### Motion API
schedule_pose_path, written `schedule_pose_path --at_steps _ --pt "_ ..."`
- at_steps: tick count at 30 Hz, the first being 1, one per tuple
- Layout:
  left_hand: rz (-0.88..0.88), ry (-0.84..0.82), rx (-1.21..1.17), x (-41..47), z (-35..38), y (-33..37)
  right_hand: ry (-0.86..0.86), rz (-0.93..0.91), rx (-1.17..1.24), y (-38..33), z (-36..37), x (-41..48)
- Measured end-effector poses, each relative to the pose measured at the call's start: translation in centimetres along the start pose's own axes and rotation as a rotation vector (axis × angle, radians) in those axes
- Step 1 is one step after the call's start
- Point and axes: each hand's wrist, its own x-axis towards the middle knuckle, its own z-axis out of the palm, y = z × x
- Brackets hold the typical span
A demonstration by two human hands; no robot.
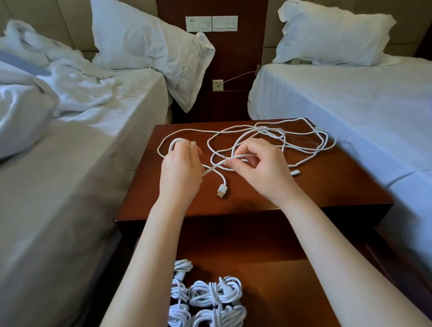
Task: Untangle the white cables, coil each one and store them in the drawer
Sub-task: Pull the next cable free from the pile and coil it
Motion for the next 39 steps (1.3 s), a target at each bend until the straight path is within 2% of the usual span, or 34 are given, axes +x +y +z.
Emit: schedule_pose_path --at_steps 3,6,10,13,17,19,22,25,28,30,33,35,39 --pt "-0.019 -0.135 -0.015 -0.3 0.8 1.1 -0.043 0.055 0.089 -0.4 -1.6 0.1" --pt "-0.103 -0.304 -0.291 -0.8 1.7 2.2 -0.063 0.102 0.139 0.0 -3.0 0.4" --pt "-0.226 -0.749 -0.579 -1.3 1.5 3.3 -0.016 0.130 0.238 0.9 -4.1 0.5" --pt "-0.171 -1.024 -0.691 -1.7 1.4 3.4 0.011 0.150 0.303 1.7 -4.7 0.5" --pt "-0.139 -1.127 -0.868 -1.8 0.8 4.0 -0.031 0.126 0.443 1.8 -4.9 0.4" --pt "-0.083 -1.133 -0.951 -1.6 0.4 4.3 -0.085 0.206 0.502 1.7 -4.3 0.2" --pt "-0.051 -1.068 -1.091 -1.5 0.0 4.6 -0.259 0.306 0.534 0.8 -2.6 0.0" --pt "-0.090 -0.893 -1.251 -1.2 -0.4 4.8 -0.399 0.339 0.575 -1.1 -0.9 -0.4" --pt "-0.164 -0.674 -1.322 -0.6 -0.9 4.8 -0.530 0.278 0.307 -1.7 0.4 -1.0" --pt "-0.275 -0.491 -1.295 -0.2 -0.9 4.5 -0.555 0.214 0.156 -1.6 0.9 -1.2" --pt "-0.408 -0.257 -1.237 0.4 -0.7 3.5 -0.628 0.216 0.009 -1.4 1.3 -0.9" --pt "-0.401 -0.167 -1.150 0.5 -0.7 3.0 -0.604 0.218 -0.055 -1.4 1.0 -0.5" --pt "-0.354 0.121 -1.040 0.5 -0.4 2.4 -0.530 0.262 -0.054 -1.5 -0.5 0.1"
